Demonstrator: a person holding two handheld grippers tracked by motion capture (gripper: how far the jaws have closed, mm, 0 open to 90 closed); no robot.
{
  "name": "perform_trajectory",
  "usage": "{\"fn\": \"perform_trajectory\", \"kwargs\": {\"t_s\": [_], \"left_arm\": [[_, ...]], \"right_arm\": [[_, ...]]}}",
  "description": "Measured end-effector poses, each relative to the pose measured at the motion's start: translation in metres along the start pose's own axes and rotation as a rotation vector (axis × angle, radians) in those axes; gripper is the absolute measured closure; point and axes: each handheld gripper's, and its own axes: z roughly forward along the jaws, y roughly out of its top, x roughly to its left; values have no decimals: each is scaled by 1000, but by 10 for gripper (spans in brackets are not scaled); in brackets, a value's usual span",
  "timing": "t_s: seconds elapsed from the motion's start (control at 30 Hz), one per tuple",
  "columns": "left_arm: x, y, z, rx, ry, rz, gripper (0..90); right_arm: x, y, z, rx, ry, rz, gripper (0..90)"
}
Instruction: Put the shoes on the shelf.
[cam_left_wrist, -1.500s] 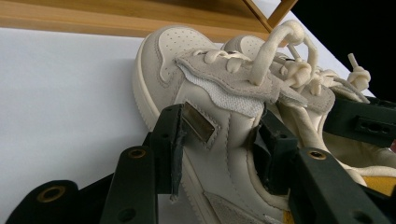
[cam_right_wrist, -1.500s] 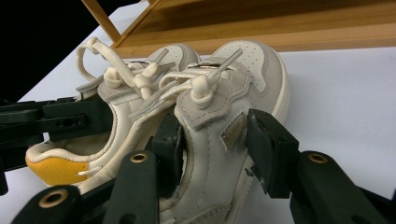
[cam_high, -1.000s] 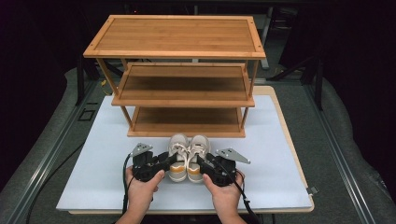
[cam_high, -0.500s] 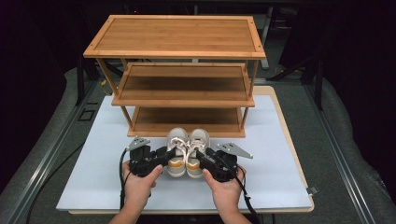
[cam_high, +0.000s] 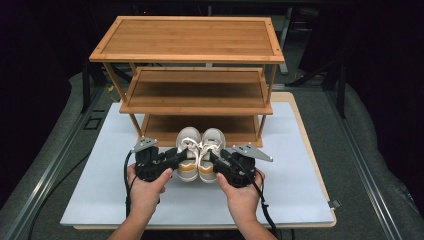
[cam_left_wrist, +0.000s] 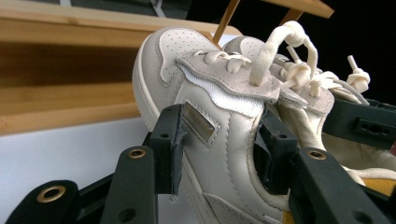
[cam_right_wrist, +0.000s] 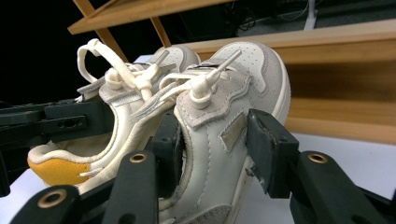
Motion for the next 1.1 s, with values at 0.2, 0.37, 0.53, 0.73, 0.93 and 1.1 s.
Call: {"fn": "perform_trajectory", "kwargs": {"t_s": [0.2,0.37,0.53,0.73,0.93,1.1], "left_arm": [[0,9,-4,-20,-8,-6,575],[-1,16,-8,-27,-11,-2,575],[-4,22,-12,-30,-4,10,575],[-7,29,-16,-42,-3,18,575],[-8,36,-17,-59,-8,25,575],[-8,40,-16,-54,-8,31,575]], "right_arm": [[4,12,-2,-10,0,-16,571],[8,21,-5,-12,-2,-25,571],[10,25,-5,-31,7,-18,571],[13,30,-8,-46,10,-15,571],[14,37,-10,-65,10,-15,571],[14,41,-10,-71,11,-18,571]]}}
